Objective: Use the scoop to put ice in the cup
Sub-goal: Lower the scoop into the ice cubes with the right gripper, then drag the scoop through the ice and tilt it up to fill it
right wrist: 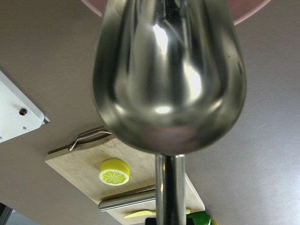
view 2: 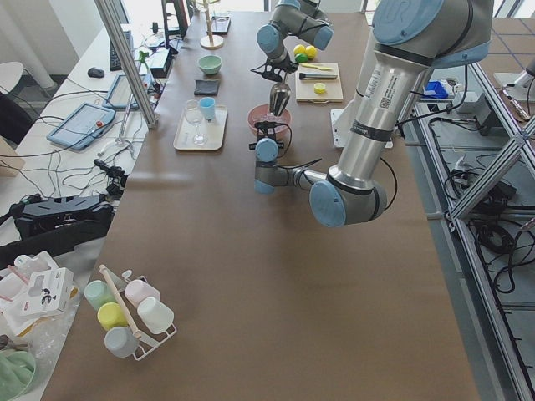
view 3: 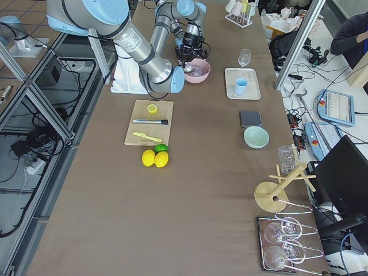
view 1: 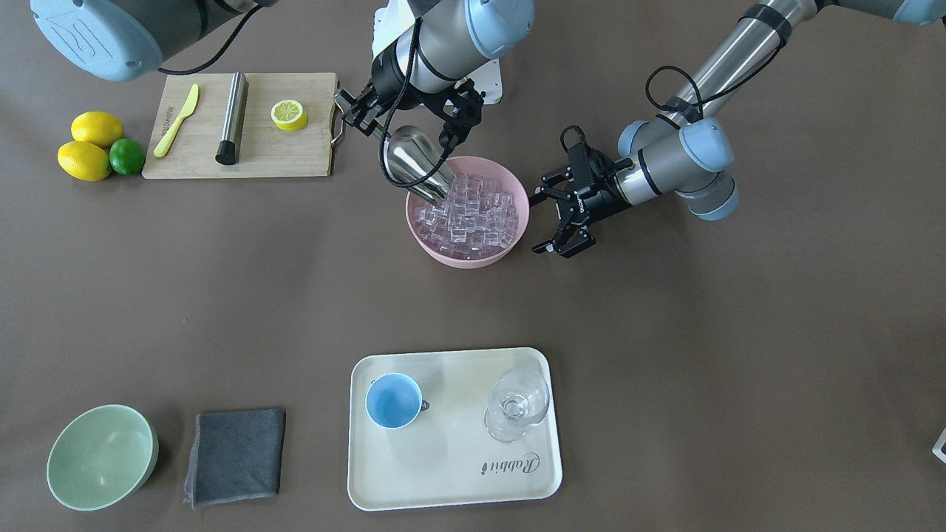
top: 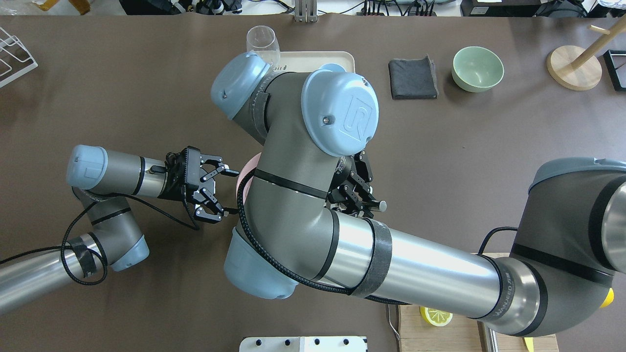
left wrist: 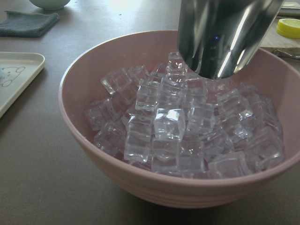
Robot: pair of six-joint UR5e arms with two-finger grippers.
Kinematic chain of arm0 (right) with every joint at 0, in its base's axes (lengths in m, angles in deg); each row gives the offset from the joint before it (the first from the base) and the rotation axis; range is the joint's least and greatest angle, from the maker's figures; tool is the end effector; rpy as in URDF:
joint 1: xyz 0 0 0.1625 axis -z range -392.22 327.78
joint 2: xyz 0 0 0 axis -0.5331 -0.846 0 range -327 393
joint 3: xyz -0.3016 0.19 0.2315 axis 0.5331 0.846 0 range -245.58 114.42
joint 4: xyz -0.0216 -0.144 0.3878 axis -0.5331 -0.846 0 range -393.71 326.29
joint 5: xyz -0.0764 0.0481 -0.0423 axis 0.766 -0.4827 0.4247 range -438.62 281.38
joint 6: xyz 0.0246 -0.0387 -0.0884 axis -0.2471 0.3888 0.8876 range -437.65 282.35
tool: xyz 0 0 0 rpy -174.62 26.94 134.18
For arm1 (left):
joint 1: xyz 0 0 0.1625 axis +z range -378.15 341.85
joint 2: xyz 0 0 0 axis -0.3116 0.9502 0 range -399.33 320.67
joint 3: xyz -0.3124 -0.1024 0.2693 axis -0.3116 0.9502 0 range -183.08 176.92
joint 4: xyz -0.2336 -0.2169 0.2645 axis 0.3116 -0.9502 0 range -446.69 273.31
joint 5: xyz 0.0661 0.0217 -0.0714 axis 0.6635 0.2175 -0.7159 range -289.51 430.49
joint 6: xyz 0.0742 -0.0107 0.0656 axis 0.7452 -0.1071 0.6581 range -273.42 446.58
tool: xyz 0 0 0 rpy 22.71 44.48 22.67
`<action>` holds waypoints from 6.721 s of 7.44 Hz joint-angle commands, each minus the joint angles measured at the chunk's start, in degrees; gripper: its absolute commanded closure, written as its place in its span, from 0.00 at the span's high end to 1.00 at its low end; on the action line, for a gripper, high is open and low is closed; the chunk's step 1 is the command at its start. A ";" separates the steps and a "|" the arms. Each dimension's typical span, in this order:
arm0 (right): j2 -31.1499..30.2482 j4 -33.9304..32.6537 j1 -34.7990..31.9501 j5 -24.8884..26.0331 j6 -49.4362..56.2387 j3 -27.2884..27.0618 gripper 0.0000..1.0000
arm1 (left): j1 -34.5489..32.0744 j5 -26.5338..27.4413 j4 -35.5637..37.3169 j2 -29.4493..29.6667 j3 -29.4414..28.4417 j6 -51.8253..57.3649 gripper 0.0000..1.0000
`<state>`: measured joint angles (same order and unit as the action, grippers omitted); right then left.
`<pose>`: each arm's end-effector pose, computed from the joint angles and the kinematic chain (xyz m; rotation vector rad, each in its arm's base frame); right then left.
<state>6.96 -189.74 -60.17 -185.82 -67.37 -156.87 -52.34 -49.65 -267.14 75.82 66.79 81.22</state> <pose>-0.5205 -0.3940 0.0895 -0.1530 -0.2823 -1.2503 0.4888 -0.4326 0.4055 1.2694 1.2405 1.0876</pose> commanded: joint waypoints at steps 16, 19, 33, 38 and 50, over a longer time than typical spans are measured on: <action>2.74 12.16 0.00 -0.90 -4.40 11.92 0.00 | 0.00 -0.53 -2.20 0.17 0.09 -2.90 0.98; 2.48 15.66 0.00 -1.26 -5.28 11.92 0.00 | 0.00 -0.53 -2.20 0.17 0.09 -2.90 0.98; -9.72 33.68 0.18 -2.40 -5.45 -0.46 0.00 | -0.17 -0.89 -2.28 0.08 0.09 -2.90 0.98; -13.51 39.92 0.26 -2.23 -5.54 -3.72 0.00 | -0.97 -2.38 -2.55 -0.19 0.09 -2.99 0.98; -22.48 55.92 0.18 -3.28 -5.54 -13.46 0.00 | -2.19 -4.31 -2.28 -0.18 0.08 -3.69 0.98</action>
<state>-15.08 -134.62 -59.94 -188.94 -72.91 -167.65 -54.19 -53.71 -269.47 75.62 66.84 78.04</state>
